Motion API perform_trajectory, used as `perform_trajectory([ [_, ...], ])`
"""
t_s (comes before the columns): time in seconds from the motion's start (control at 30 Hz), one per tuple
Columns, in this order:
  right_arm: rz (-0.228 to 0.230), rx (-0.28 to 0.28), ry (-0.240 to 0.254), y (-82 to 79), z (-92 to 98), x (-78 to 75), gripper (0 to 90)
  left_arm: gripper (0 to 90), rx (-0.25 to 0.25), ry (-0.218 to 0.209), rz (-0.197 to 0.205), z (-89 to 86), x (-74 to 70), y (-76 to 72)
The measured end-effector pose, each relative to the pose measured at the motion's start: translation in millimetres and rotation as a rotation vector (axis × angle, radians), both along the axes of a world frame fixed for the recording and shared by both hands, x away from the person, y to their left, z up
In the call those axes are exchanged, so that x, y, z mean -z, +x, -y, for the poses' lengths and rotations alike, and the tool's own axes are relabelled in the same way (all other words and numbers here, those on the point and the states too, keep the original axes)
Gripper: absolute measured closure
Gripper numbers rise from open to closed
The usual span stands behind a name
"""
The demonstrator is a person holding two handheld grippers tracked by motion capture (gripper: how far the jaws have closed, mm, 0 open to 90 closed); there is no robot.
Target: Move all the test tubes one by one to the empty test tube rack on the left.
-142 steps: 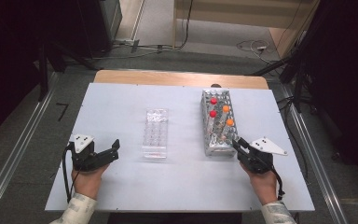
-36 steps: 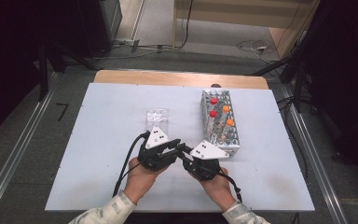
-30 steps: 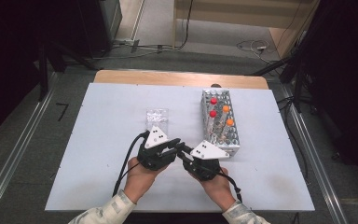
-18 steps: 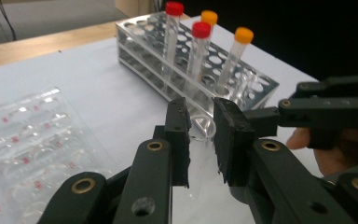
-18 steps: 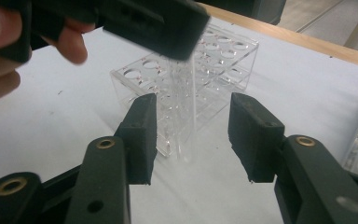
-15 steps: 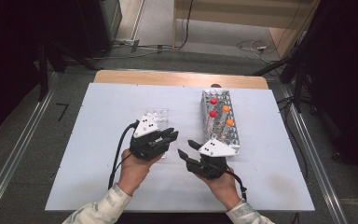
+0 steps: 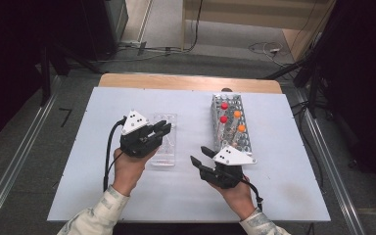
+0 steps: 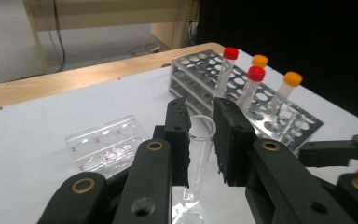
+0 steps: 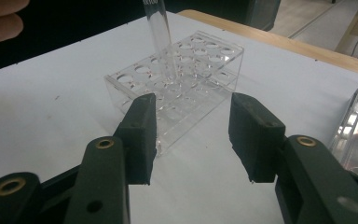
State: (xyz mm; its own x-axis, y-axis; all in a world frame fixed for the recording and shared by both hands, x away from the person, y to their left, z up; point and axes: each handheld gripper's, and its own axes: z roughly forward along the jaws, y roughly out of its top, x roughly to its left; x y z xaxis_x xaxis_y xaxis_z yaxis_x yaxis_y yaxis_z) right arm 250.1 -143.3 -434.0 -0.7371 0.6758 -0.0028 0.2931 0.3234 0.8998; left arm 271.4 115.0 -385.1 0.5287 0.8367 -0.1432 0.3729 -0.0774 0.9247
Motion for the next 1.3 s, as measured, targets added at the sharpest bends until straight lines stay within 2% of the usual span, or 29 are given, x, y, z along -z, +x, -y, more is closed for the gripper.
perform_trajectory([
  [0.13, 0.001, 0.000, 0.004, 0.8, 1.4, -0.3, 50.2, 76.6, -0.014, 0.024, -0.004, 0.8, 4.8, 4.8],
  [0.3, -0.007, 0.008, 0.008, 0.9, 3.6, -0.7, 50.1, 76.5, -0.020, 0.088, -0.008, 7.2, 12.7, 7.3],
  [0.5, -0.005, 0.005, 0.004, 0.0, 4.1, -0.6, 50.1, 76.4, -0.013, 0.179, -0.038, 21.3, 34.2, 10.5],
  [0.67, -0.005, 0.007, 0.003, 0.3, 5.7, -0.7, 49.8, 76.2, -0.016, 0.201, -0.061, 24.1, 44.6, 12.9],
  [0.8, -0.008, 0.008, 0.001, 0.8, 6.6, 0.1, 49.4, 74.6, -0.006, 0.189, -0.080, 23.5, 48.0, 14.7],
  [0.87, -0.006, 0.008, 0.001, 0.7, 6.7, 0.0, 49.3, 69.5, 0.000, 0.176, -0.082, 23.0, 48.0, 14.7],
  [1.0, -0.004, 0.010, 0.007, 0.4, 8.8, -1.7, 49.3, 60.6, 0.013, 0.123, -0.084, 18.7, 43.3, 12.6],
  [1.03, -0.003, 0.015, 0.011, -0.5, 11.1, -2.9, 49.3, 53.6, 0.011, 0.103, -0.079, 17.2, 41.7, 11.6],
  [1.07, -0.003, 0.015, 0.011, -0.5, 11.1, -2.9, 49.3, 53.6, 0.007, 0.090, -0.077, 16.2, 40.3, 10.5],
  [1.1, -0.003, 0.015, 0.011, -1.1, 12.3, -3.4, 49.3, 47.1, -0.006, 0.082, -0.074, 14.8, 38.2, 9.2],
  [1.2, -0.006, 0.027, 0.010, -4.6, 21.8, -4.7, 49.2, 24.8, -0.020, 0.067, -0.109, 11.3, 36.5, 8.8],
  [1.3, -0.010, 0.035, 0.014, -6.5, 27.0, -5.2, 49.2, 19.6, -0.028, 0.062, -0.128, 8.9, 36.8, 8.3],
])
